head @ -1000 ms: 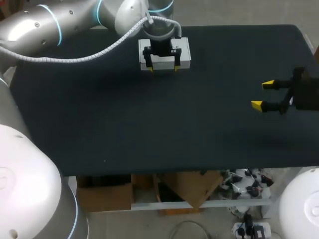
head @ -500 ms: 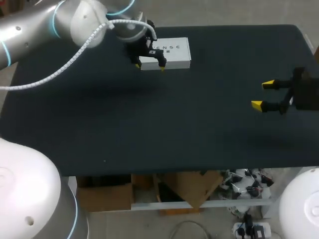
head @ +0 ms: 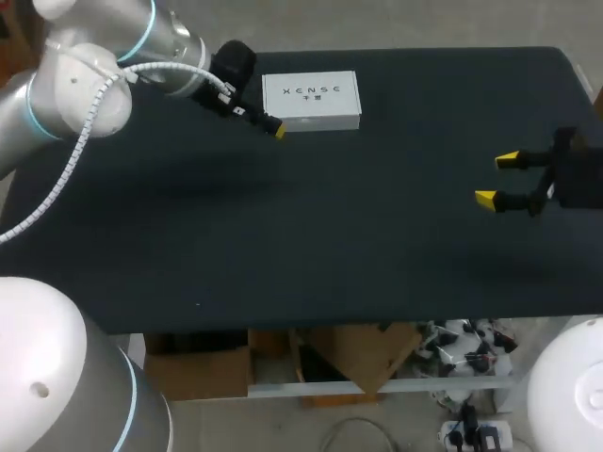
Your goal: Assemble the packaging by folding the flat box into shape, placing the metal phone stand inside, and closing the box properly
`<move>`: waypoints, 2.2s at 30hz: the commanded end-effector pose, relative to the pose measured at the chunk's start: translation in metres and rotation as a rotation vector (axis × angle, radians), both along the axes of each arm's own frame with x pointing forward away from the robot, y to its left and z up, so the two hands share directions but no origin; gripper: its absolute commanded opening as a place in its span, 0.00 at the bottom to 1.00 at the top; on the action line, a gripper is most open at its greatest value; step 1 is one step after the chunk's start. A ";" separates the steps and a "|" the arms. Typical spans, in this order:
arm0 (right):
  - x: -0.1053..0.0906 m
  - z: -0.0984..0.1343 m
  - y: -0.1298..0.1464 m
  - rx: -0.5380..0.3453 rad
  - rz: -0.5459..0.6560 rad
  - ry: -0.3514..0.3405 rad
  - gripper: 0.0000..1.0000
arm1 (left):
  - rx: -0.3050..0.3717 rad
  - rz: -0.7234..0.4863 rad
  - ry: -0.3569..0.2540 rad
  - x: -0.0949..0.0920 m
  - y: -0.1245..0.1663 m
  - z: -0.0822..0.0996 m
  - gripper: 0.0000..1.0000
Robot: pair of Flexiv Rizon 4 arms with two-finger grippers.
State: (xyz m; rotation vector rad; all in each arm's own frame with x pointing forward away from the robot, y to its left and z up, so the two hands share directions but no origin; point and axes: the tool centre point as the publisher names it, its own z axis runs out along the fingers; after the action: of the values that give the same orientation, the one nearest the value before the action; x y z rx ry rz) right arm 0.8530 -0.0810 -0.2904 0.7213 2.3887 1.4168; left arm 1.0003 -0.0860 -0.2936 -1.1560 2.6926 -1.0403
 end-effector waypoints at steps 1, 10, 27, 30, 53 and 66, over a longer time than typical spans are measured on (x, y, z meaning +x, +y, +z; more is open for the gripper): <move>-0.001 0.000 -0.001 0.004 0.002 -0.003 1.00 | -0.255 -0.085 -0.115 -0.007 0.009 -0.004 1.00; -0.001 0.000 -0.001 0.004 0.002 -0.003 1.00 | -0.342 -0.111 -0.138 -0.019 0.007 -0.011 1.00; -0.001 0.000 -0.001 0.004 0.002 -0.003 1.00 | -0.247 0.034 -0.319 -0.044 -0.015 0.006 1.00; -0.001 0.000 -0.001 0.004 0.002 -0.003 1.00 | -0.247 0.034 -0.319 -0.044 -0.015 0.006 1.00; -0.001 0.000 -0.001 0.004 0.002 -0.003 1.00 | -0.109 0.040 -0.553 -0.060 0.006 0.016 1.00; -0.001 0.000 -0.001 0.004 0.002 -0.003 1.00 | -0.097 0.053 -0.468 -0.072 0.024 0.021 1.00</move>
State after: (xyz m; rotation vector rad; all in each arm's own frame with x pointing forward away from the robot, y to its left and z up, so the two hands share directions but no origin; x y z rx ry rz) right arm 0.8531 -0.0811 -0.2905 0.7212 2.3886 1.4173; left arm 0.9326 -0.0660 -0.2794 -0.8416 2.2226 -1.2912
